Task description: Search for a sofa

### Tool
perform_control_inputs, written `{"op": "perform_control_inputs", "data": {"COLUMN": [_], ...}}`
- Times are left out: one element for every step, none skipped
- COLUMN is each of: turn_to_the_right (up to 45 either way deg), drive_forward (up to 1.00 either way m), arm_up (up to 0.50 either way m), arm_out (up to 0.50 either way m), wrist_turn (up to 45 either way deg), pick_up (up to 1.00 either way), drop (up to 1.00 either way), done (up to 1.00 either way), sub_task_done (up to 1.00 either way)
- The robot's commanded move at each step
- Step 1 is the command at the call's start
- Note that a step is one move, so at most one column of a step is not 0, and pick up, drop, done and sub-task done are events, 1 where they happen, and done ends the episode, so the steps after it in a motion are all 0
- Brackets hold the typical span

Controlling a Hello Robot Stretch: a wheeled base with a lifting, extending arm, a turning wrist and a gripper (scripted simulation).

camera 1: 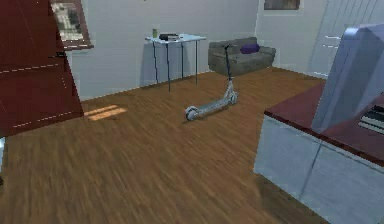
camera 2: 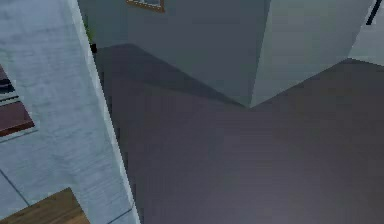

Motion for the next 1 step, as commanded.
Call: {"op": "perform_control_inputs", "data": {"turn_to_the_right": [0.0], "drive_forward": [0.35], "arm_up": [0.0], "arm_out": [0.0], "wrist_turn": [0.0], "pick_up": [0.0], "drop": [0.0], "done": [0.0], "sub_task_done": [0.0]}}
